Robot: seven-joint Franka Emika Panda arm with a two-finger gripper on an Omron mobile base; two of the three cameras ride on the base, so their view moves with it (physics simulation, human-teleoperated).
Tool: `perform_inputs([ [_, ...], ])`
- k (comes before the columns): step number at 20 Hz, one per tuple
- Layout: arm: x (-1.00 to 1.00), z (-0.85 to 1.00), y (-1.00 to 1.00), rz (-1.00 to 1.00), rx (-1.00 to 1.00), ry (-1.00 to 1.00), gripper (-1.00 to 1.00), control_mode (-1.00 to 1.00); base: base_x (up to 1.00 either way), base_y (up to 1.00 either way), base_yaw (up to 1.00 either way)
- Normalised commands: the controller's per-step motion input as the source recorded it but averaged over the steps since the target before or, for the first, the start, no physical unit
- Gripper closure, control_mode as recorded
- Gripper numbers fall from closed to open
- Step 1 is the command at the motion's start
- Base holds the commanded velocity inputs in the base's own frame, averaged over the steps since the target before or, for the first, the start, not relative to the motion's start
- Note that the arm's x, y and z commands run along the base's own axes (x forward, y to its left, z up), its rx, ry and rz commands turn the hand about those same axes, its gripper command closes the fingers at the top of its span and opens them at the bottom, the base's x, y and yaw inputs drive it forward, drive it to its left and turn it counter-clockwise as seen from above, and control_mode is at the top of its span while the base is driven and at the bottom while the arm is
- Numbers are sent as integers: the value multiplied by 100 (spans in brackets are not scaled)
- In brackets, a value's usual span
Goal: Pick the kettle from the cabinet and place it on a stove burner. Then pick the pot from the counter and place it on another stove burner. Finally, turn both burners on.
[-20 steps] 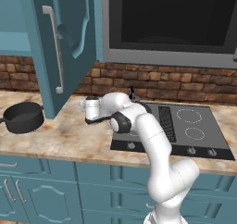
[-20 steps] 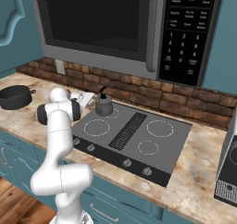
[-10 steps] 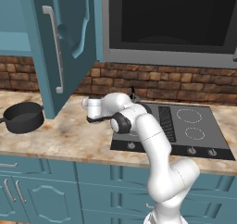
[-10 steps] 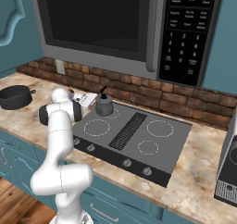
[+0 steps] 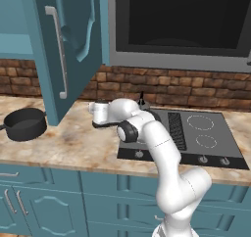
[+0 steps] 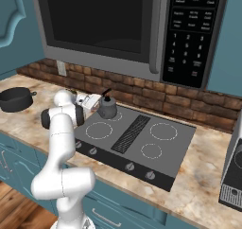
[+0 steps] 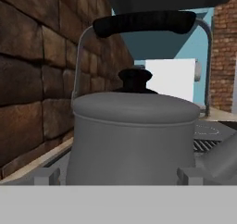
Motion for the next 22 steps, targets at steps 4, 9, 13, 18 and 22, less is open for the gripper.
perform_inputs([
  [4, 0, -43, -19, 1, 1, -13, -100, -100, 0, 0, 0],
  [9, -6, -47, -21, 1, 2, -11, -100, -100, 0, 0, 0],
  [13, -16, -38, -15, 1, 2, -6, -100, -100, 0, 0, 0],
  [18, -17, -13, -1, 0, 0, 0, -100, -100, 0, 0, 0],
  [22, -12, -21, -11, 0, 0, -2, -100, -100, 0, 0, 0],
])
